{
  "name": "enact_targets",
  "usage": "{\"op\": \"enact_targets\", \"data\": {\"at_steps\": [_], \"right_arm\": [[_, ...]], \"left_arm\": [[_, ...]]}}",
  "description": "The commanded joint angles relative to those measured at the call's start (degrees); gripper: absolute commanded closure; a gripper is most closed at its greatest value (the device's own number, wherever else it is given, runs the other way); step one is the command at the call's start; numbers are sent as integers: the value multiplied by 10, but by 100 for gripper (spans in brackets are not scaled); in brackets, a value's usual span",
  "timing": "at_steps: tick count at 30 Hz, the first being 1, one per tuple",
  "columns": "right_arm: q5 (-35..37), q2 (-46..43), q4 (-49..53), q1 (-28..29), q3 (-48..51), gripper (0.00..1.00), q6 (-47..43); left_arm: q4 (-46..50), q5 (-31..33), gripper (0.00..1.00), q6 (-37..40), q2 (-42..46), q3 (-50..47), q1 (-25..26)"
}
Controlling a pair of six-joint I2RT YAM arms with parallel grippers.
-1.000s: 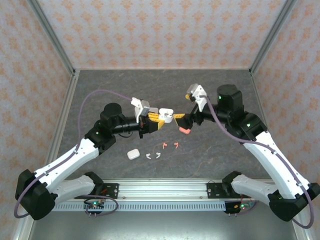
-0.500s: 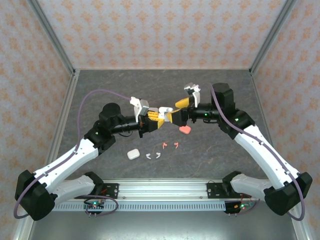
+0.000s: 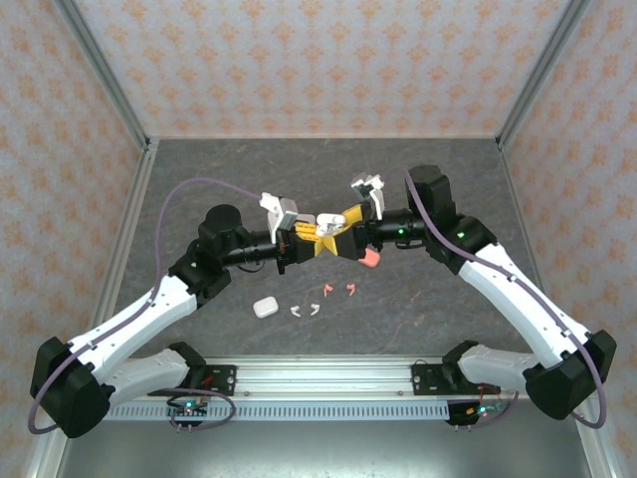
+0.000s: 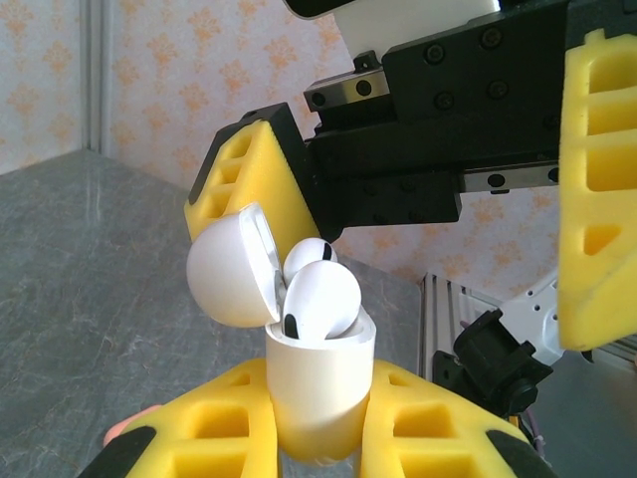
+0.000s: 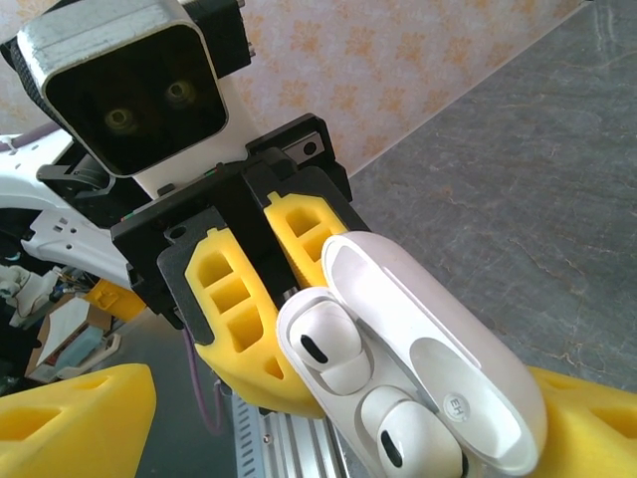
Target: Insert wireless bluetooth earbuds into charging case
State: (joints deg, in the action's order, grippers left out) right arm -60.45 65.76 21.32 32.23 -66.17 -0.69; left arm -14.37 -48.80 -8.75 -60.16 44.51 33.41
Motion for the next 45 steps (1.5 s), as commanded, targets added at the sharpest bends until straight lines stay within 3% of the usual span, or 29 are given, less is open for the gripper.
{"op": "enact_targets", "data": {"at_steps": [1,14,20,30,39,45], "right_arm": [[-10,-27,-2,3,-19,12,-29],[30,-56,28,4,-6,11,-48],[160,-77,24,-2,5,1,-19],[356,-129,-72,-53,93,1,105],[419,-176,-227,-81,225,1,227],[424,-163,-225,-82,228,1,232]], "left_arm": [[3,13,100,17,-2,17,7],[-5,24,100,13,-12,17,6],[0,37,100,12,-11,17,7],[16,107,100,-7,-16,5,2],[63,124,100,-102,-118,7,-84],[114,132,100,-144,-210,31,-115]]}}
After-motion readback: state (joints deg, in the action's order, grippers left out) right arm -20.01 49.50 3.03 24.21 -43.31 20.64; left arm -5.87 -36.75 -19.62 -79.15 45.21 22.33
